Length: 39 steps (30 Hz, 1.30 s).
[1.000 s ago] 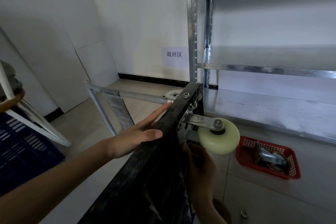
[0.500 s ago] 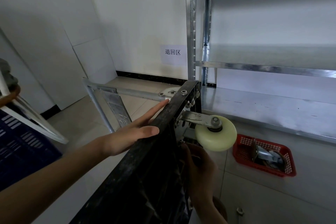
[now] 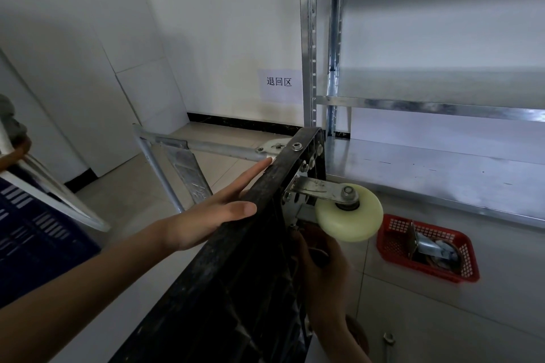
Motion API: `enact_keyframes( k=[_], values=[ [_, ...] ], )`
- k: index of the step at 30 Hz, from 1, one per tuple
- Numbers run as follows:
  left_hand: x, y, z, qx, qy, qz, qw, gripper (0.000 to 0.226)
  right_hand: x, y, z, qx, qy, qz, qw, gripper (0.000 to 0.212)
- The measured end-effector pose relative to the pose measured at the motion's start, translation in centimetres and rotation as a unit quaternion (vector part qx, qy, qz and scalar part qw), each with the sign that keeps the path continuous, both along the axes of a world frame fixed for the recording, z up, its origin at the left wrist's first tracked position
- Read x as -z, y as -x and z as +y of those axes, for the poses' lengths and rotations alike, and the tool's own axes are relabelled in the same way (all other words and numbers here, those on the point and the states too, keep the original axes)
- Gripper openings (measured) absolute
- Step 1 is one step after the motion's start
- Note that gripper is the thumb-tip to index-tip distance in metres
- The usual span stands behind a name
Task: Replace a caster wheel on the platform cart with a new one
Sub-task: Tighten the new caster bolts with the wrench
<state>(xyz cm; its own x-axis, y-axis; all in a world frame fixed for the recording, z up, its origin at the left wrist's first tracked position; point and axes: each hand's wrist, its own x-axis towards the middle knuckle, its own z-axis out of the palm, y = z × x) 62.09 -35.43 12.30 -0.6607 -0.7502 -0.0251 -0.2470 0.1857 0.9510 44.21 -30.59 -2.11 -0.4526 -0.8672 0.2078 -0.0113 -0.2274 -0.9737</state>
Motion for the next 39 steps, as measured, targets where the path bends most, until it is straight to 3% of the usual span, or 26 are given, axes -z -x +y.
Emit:
enact_keyframes(
  k=[4, 10, 13, 22, 28, 33, 39],
  values=[
    [0.0, 0.0, 0.0, 0.000, 0.002, -0.003, 1.000, 0.084, -0.2, 0.2, 0.3, -0.014, -0.008, 0.007, 1.000, 0.007],
    [0.0, 0.0, 0.0, -0.001, 0.005, -0.001, 1.000, 0.083, -0.1, 0.1, 0.9, -0.035, 0.014, -0.015, 0.999, 0.026],
    [0.0, 0.0, 0.1, -0.002, 0.003, -0.005, 1.000, 0.083, 0.3, 0.5, 0.8, -0.016, 0.013, 0.029, 0.999, 0.033],
    [0.0, 0.0, -0.1, -0.004, 0.002, -0.010, 1.000, 0.082, -0.1, 0.8, 0.3, -0.009, 0.053, 0.101, 0.993, 0.015],
    [0.0, 0.0, 0.0, -0.009, 0.006, -0.017, 1.000, 0.085, 1.2, 1.0, -0.6, -0.018, 0.084, 0.155, 0.984, 0.037],
    [0.1, 0.0, -0.1, -0.008, 0.002, -0.019, 1.000, 0.084, 1.7, 0.4, -1.1, 0.052, 0.142, 0.238, 0.959, 0.033],
    [0.2, 0.0, -0.1, -0.009, 0.002, -0.015, 1.000, 0.090, 1.5, -0.2, -1.1, 0.056, 0.130, 0.214, 0.967, 0.032]
  ],
)
